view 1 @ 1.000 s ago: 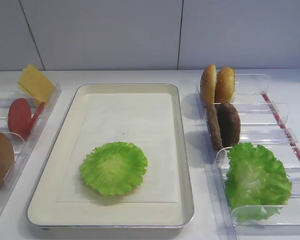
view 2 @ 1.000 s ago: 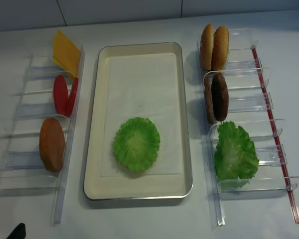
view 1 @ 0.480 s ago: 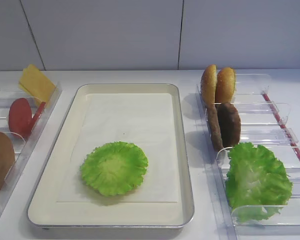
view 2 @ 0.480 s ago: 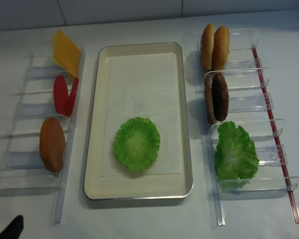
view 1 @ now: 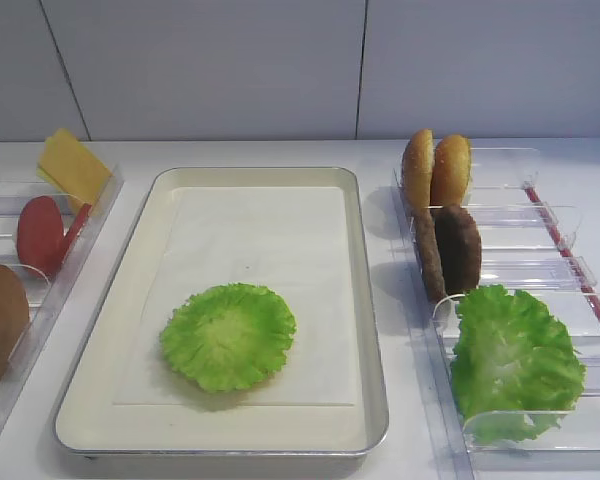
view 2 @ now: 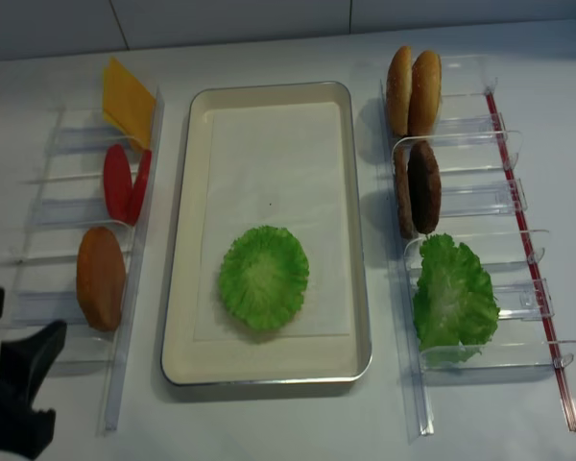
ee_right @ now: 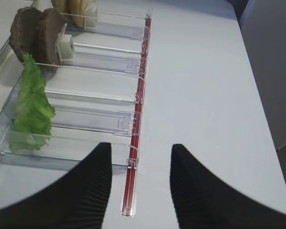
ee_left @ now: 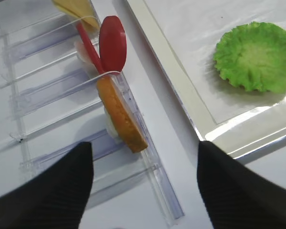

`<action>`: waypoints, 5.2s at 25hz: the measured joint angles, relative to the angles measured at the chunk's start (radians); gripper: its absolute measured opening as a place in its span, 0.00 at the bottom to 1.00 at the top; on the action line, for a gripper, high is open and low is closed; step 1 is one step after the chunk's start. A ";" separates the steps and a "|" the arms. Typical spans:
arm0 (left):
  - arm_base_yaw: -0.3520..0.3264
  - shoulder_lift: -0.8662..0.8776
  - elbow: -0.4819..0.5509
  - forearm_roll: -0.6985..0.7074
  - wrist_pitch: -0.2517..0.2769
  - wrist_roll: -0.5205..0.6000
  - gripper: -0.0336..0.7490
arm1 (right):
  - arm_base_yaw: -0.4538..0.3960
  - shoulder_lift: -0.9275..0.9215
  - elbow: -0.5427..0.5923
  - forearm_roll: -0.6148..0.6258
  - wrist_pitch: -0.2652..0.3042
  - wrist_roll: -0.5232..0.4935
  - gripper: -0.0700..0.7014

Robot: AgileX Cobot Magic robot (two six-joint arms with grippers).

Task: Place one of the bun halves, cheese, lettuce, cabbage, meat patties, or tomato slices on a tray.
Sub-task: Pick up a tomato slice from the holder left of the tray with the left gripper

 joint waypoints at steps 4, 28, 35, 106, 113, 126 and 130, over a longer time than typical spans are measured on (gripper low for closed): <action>0.000 0.134 -0.058 0.000 -0.036 0.025 0.65 | 0.000 0.000 0.000 0.000 0.000 0.000 0.53; -0.274 0.836 -0.408 0.408 -0.075 -0.547 0.60 | 0.000 0.000 0.000 0.000 0.000 0.000 0.53; -0.310 1.028 -0.510 0.497 -0.029 -0.643 0.60 | 0.000 0.000 0.000 0.000 0.000 0.000 0.53; -0.310 1.271 -0.560 0.715 -0.064 -0.885 0.19 | 0.000 0.000 0.000 0.000 -0.002 0.000 0.53; -0.310 1.271 -0.560 0.729 -0.060 -0.885 0.15 | 0.000 0.000 0.000 0.000 -0.002 0.000 0.53; -0.349 1.271 -0.587 0.784 0.022 -0.885 0.15 | 0.000 0.000 0.000 -0.006 0.000 0.006 0.53; -0.349 1.271 -0.646 0.758 0.101 -0.876 0.15 | 0.000 0.000 0.000 -0.008 0.000 0.008 0.53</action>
